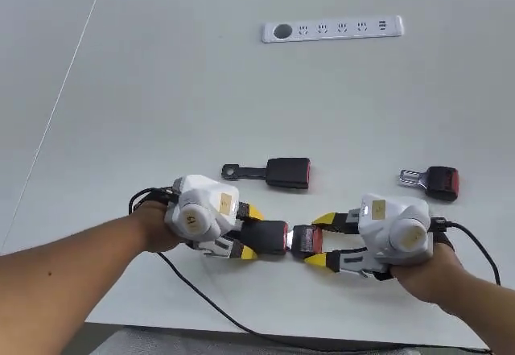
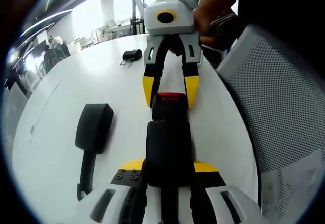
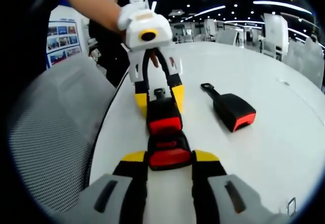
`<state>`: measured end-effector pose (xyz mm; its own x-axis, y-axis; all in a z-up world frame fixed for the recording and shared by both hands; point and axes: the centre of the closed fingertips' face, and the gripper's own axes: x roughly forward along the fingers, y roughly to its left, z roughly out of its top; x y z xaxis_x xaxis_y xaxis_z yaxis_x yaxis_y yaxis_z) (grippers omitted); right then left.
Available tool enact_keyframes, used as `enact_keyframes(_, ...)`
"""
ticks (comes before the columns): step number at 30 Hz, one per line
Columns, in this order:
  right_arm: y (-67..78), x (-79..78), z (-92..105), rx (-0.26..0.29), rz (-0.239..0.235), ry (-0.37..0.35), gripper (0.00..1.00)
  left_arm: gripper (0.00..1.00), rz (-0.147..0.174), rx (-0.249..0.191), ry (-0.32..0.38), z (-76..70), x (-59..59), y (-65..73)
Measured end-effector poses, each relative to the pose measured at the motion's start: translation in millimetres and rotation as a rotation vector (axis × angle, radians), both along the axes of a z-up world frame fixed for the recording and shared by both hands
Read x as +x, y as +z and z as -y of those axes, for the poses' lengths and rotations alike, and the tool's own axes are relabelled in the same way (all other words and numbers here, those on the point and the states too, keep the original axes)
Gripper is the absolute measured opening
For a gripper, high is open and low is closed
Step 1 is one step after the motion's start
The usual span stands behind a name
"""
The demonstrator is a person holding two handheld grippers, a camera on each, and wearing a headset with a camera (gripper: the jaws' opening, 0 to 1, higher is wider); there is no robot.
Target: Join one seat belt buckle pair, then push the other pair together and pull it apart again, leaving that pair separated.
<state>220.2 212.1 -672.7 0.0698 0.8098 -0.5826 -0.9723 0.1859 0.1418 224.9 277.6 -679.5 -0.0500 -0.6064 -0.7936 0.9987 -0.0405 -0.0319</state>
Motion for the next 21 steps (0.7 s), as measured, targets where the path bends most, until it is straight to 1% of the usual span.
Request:
enact_keyframes(4,-0.2,0.3,0.1,0.002,0.011,0.0,0.32,0.33,-0.003,-0.006,-0.002,0.4,-0.1,1.1)
enact_keyframes(8,-0.5,0.7,0.4,0.016,0.006,-0.014,0.32,0.33,-0.009,-0.011,0.0,-0.2,0.4,0.4)
enact_keyframes(21,-0.2,0.5,-0.7,0.028,0.016,-0.021,0.32,0.33,-0.016,-0.025,0.001,-1.5,0.6,-0.4)
